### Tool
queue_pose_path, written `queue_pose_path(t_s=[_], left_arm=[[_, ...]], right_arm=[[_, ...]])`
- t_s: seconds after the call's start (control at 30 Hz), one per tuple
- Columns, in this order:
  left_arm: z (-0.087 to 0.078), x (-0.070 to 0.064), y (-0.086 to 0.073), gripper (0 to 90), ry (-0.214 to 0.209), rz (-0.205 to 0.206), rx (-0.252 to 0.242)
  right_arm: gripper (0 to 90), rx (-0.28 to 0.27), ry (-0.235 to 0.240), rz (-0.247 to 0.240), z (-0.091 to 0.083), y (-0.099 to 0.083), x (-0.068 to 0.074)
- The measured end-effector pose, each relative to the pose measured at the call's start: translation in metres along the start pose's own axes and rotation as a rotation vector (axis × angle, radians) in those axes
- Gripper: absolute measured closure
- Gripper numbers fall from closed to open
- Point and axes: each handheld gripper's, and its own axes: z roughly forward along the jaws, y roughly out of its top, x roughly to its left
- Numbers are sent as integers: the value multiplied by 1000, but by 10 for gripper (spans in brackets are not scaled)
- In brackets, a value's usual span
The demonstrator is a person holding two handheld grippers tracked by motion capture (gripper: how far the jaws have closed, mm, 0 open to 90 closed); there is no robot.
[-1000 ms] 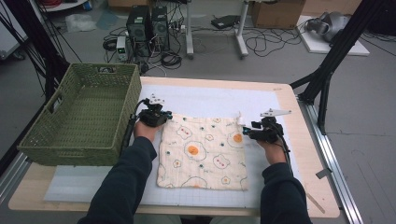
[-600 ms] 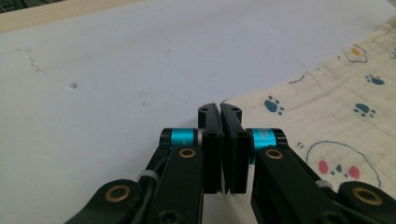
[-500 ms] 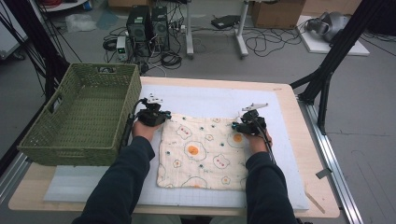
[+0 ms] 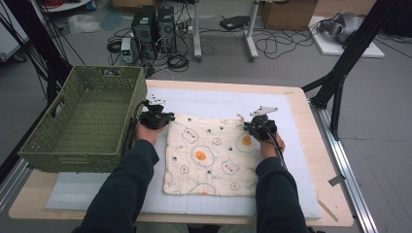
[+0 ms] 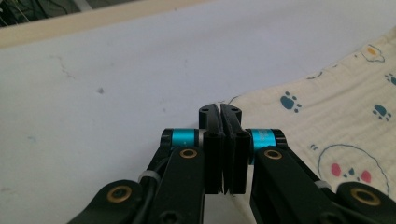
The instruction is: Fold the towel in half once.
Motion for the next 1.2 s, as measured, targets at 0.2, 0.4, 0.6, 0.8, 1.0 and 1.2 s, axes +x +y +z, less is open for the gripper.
queue_pose_path(t_s=[0.2,0.4,0.6,0.8,1.0,1.2], left_arm=[[-7,1,3,874,-46,-44,-72],[-15,-7,6,873,-86,-2,-74],[-27,-17,10,873,-99,44,-89],[-35,-16,3,872,-103,31,-104],[-46,-22,-9,873,-126,36,-121],[-56,-29,-14,872,-153,39,-137]], right_arm=[[875,-81,-13,55,-12,2,-5],[874,-95,15,31,-22,-2,-4],[873,-113,40,22,-35,-5,-3],[873,-116,55,-19,-45,-1,5],[872,-119,67,-48,-56,2,14],[872,-127,80,-68,-70,-2,22]])
